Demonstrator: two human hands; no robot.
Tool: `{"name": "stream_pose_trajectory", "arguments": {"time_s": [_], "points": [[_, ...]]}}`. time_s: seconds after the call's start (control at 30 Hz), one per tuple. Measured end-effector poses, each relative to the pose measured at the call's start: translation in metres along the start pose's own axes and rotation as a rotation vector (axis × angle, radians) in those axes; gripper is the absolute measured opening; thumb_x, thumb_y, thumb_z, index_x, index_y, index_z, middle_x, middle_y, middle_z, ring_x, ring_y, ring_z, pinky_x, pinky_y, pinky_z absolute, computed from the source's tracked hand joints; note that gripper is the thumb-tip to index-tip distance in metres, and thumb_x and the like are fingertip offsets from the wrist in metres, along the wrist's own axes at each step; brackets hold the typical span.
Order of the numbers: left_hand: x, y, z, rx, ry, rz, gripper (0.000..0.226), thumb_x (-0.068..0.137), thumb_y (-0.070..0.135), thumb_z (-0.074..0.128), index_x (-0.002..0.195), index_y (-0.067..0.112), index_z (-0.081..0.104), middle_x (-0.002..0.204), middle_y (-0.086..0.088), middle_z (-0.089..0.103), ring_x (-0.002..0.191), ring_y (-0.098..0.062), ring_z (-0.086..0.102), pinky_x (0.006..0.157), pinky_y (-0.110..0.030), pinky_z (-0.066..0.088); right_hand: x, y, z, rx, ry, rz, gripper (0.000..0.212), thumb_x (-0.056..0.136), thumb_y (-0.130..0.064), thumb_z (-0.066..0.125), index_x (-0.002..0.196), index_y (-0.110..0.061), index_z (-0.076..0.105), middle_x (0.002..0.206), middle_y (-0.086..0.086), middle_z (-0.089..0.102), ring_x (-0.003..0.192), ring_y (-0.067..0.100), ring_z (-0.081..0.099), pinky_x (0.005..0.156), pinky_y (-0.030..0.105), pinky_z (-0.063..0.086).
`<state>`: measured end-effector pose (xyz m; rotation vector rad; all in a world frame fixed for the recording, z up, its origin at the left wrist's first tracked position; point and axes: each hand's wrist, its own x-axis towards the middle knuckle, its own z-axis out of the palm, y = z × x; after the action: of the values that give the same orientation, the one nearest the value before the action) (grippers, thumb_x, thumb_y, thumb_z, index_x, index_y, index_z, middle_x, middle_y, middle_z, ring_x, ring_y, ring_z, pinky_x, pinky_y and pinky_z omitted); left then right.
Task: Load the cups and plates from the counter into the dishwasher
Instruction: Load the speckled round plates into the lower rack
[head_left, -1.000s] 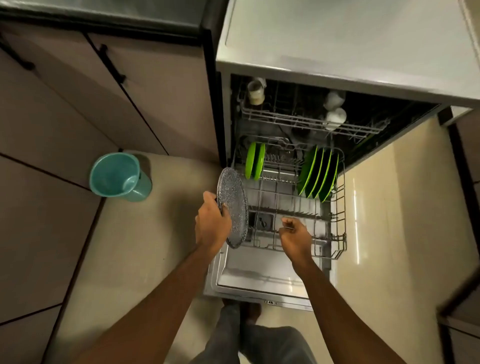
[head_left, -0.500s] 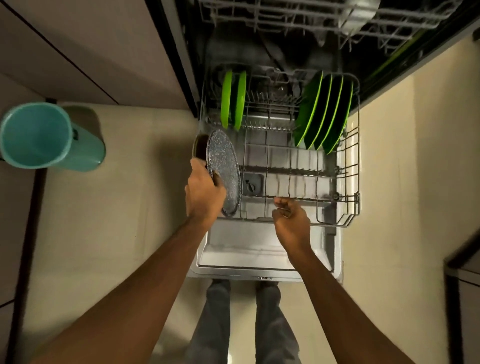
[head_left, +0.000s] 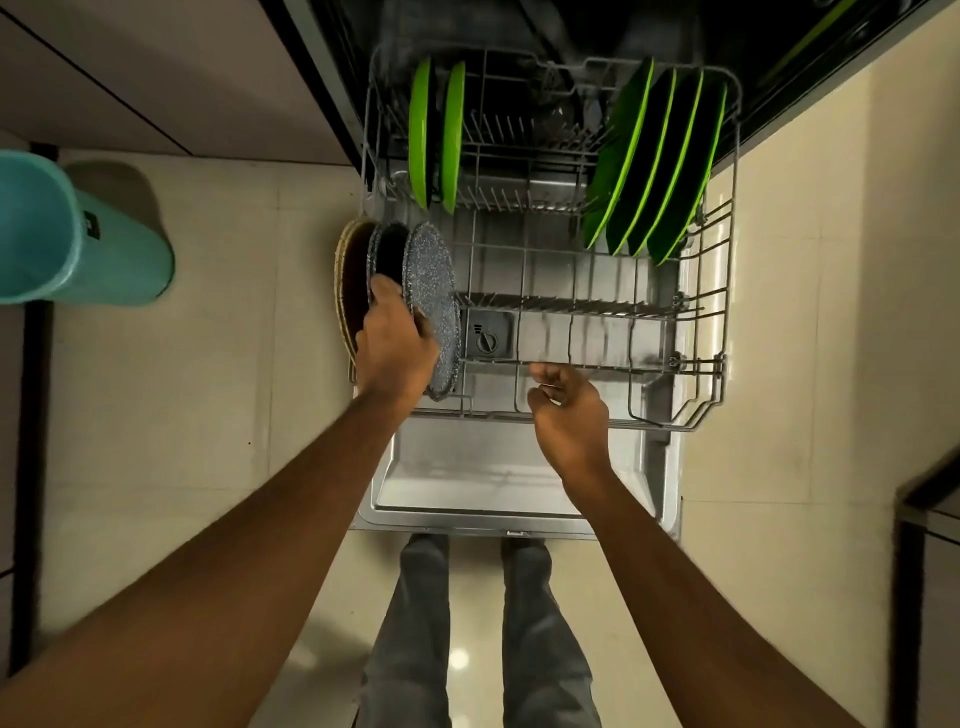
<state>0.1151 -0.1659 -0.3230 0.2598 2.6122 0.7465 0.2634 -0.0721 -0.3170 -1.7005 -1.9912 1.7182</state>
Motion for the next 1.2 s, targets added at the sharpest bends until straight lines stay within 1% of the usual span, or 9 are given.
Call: {"name": "stream_pose_trajectory", "arguments": {"time_s": [0.17, 0.3, 0.53, 0.73, 0.83, 0.93, 1.03, 1.13, 1.2], "points": [[0.005, 0.0, 0.009, 0.044, -0.024, -0.062, 0.031, 0.092, 0.011, 0.054, 0.116, 0.003, 0.037, 0.095, -0.021, 0.064, 0.084, -0.041, 0.065, 0.07, -0.044, 0.054, 0.006, 0.001, -0.004, -0.033, -0.017, -0.009, 0.025, 0.088, 0.003, 0.055, 0.1, -0.016, 0.065, 0.101, 0.003, 0.067, 0.08, 0.001, 0.057, 0.068, -0.005, 0.037], [0.003, 0.004, 0.013, 0.094, -0.033, -0.087, 0.035, 0.095, 0.009, 0.05, 0.125, 0.001, 0.034, 0.092, -0.019, 0.064, 0.082, -0.038, 0.066, 0.062, -0.033, 0.045, 0.009, 0.005, -0.009, -0.059, -0.019, -0.005, 0.023, 0.088, 0.0, 0.057, 0.101, -0.017, 0.065, 0.1, -0.005, 0.066, 0.092, 0.009, 0.06, 0.066, -0.006, 0.036], [-0.021, 0.004, 0.014, -0.062, 0.042, -0.094, 0.044, 0.091, 0.022, 0.058, 0.126, 0.012, 0.033, 0.116, -0.014, 0.06, 0.095, -0.036, 0.065, 0.082, -0.046, 0.054, 0.006, 0.012, -0.023, -0.036, -0.007, 0.044, 0.023, 0.087, -0.001, 0.059, 0.099, -0.02, 0.064, 0.097, -0.009, 0.064, 0.089, 0.005, 0.058, 0.065, -0.005, 0.037], [-0.057, -0.002, 0.017, -0.124, 0.178, -0.085, 0.039, 0.084, 0.016, 0.065, 0.117, 0.007, 0.045, 0.112, -0.01, 0.053, 0.1, -0.023, 0.054, 0.083, -0.035, 0.045, 0.002, 0.022, -0.036, -0.039, 0.018, 0.142, 0.023, 0.088, -0.002, 0.058, 0.101, -0.019, 0.066, 0.096, -0.01, 0.065, 0.091, 0.008, 0.059, 0.068, 0.006, 0.039], [-0.074, -0.002, 0.023, -0.264, 0.08, -0.257, 0.019, 0.087, 0.015, 0.062, 0.105, 0.012, 0.054, 0.097, -0.002, 0.06, 0.087, -0.019, 0.057, 0.072, -0.023, 0.038, -0.001, 0.03, -0.044, -0.006, 0.024, 0.213, 0.02, 0.091, -0.006, 0.058, 0.1, -0.021, 0.067, 0.097, -0.008, 0.066, 0.091, 0.01, 0.06, 0.066, 0.01, 0.041], [-0.086, -0.007, 0.032, -0.458, 0.008, -0.514, 0.004, 0.088, 0.019, 0.058, 0.088, 0.018, 0.063, 0.081, 0.0, 0.064, 0.082, -0.029, 0.064, 0.072, -0.034, 0.051, -0.003, 0.042, -0.049, 0.034, 0.046, 0.277, 0.02, 0.091, -0.01, 0.058, 0.105, -0.022, 0.065, 0.103, -0.004, 0.066, 0.092, 0.015, 0.062, 0.07, 0.019, 0.046], [-0.094, -0.007, 0.043, -0.703, 0.01, -0.77, 0.015, 0.091, 0.016, 0.055, 0.077, 0.021, 0.058, 0.072, 0.002, 0.06, 0.077, -0.025, 0.06, 0.071, -0.035, 0.052, 0.0, 0.054, -0.052, 0.148, 0.1, 0.373, 0.01, 0.092, -0.015, 0.056, 0.1, -0.019, 0.061, 0.09, 0.0, 0.061, 0.08, 0.017, 0.058, 0.068, 0.026, 0.048], [-0.094, -0.003, 0.053, -0.824, 0.023, -0.938, 0.012, 0.095, 0.026, 0.053, 0.094, 0.015, 0.058, 0.091, -0.001, 0.06, 0.09, -0.025, 0.057, 0.083, -0.035, 0.053, 0.005, 0.061, -0.053, 0.303, 0.152, 0.497, 0.017, 0.092, -0.018, 0.049, 0.075, -0.018, 0.047, 0.064, -0.003, 0.038, 0.057, 0.013, 0.037, 0.052, 0.025, 0.031], [-0.093, 0.001, 0.056, -0.917, -0.031, -1.038, 0.035, 0.098, 0.034, 0.047, 0.126, 0.013, 0.053, 0.121, -0.005, 0.055, 0.113, -0.026, 0.053, 0.1, -0.04, 0.046, 0.009, 0.065, -0.054, 0.353, 0.181, 0.579, 0.021, 0.093, -0.019, 0.046, 0.073, -0.018, 0.043, 0.065, -0.002, 0.034, 0.058, 0.014, 0.035, 0.052, 0.026, 0.029]]}}
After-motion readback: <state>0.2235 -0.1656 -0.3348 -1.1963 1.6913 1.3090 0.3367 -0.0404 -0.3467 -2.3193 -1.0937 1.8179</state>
